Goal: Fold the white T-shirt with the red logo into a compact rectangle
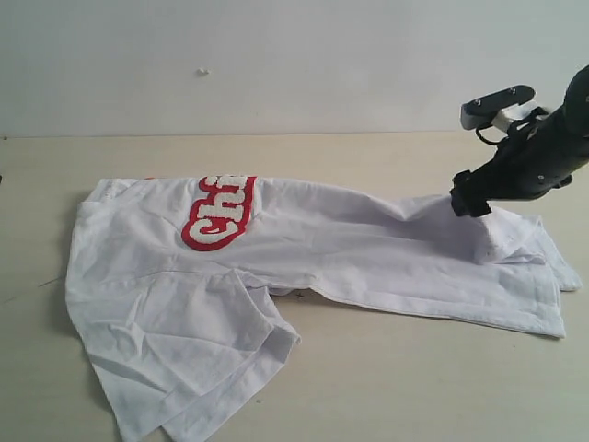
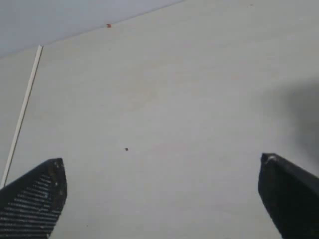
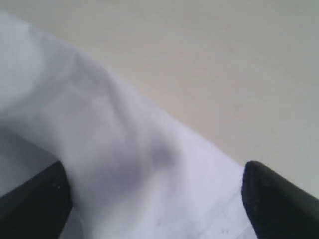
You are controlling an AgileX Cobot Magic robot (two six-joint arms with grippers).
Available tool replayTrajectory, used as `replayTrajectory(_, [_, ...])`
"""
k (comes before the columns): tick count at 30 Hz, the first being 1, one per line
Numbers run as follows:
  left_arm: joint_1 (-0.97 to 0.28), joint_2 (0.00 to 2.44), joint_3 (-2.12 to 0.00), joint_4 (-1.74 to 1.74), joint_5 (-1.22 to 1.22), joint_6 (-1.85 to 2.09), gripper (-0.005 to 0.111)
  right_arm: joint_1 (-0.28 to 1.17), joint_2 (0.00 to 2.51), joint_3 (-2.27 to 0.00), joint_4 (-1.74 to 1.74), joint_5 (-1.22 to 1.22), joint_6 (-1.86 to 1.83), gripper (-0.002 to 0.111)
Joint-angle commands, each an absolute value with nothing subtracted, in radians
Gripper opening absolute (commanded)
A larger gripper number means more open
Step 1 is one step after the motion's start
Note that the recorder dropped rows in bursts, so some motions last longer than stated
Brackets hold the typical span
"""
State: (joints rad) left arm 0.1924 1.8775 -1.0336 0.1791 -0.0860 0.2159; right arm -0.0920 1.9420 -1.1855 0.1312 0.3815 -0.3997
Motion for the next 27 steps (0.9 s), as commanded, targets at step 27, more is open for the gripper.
replayTrajectory(27, [-0.091,1.827,-1.038,0.171,0.024,0.210,0.105,-0.176,1.899,-1.223,0.041,0.160,-0.259,0.085])
